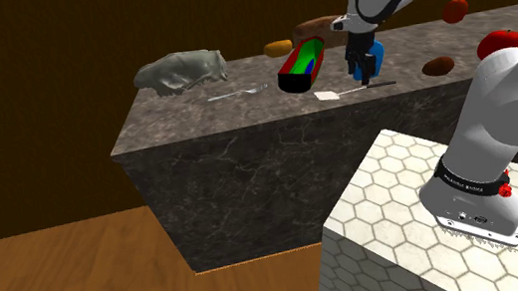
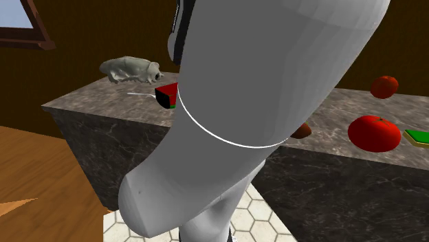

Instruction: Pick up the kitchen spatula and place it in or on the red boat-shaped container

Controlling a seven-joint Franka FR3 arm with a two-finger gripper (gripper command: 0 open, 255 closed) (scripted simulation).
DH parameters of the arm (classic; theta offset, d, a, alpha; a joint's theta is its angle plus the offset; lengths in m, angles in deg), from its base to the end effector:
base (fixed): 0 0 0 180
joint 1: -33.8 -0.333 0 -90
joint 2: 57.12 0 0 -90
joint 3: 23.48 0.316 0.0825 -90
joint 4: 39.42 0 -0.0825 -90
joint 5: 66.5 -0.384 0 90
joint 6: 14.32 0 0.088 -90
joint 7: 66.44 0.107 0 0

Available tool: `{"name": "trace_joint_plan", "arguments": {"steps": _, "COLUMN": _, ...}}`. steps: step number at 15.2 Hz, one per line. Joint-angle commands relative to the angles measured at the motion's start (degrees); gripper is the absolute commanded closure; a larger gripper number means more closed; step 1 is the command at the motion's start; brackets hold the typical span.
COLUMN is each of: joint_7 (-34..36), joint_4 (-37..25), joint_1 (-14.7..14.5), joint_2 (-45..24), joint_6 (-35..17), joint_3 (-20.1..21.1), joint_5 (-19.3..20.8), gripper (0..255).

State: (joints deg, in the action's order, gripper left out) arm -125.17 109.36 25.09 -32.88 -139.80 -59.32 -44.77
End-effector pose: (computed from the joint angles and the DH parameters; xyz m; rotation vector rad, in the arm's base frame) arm 0.3576 -0.1888 0.3681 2.8504 1.2521 -0.0951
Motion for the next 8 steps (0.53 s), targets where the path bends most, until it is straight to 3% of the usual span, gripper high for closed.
{"name": "trace_joint_plan", "arguments": {"steps": 1, "joint_7": -0.4, "joint_4": 0.7, "joint_1": -0.2, "joint_2": -1.3, "joint_6": -2.0, "joint_3": -0.8, "joint_5": 0.0, "gripper": 0}}
{"name": "trace_joint_plan", "arguments": {"steps": 4, "joint_7": -0.8, "joint_4": 2.0, "joint_1": -0.4, "joint_2": -3.5, "joint_6": -5.6, "joint_3": -1.9, "joint_5": 0.0, "gripper": 0}}
{"name": "trace_joint_plan", "arguments": {"steps": 8, "joint_7": -0.8, "joint_4": 2.0, "joint_1": -0.4, "joint_2": -3.5, "joint_6": -5.6, "joint_3": -1.9, "joint_5": 0.0, "gripper": 0}}
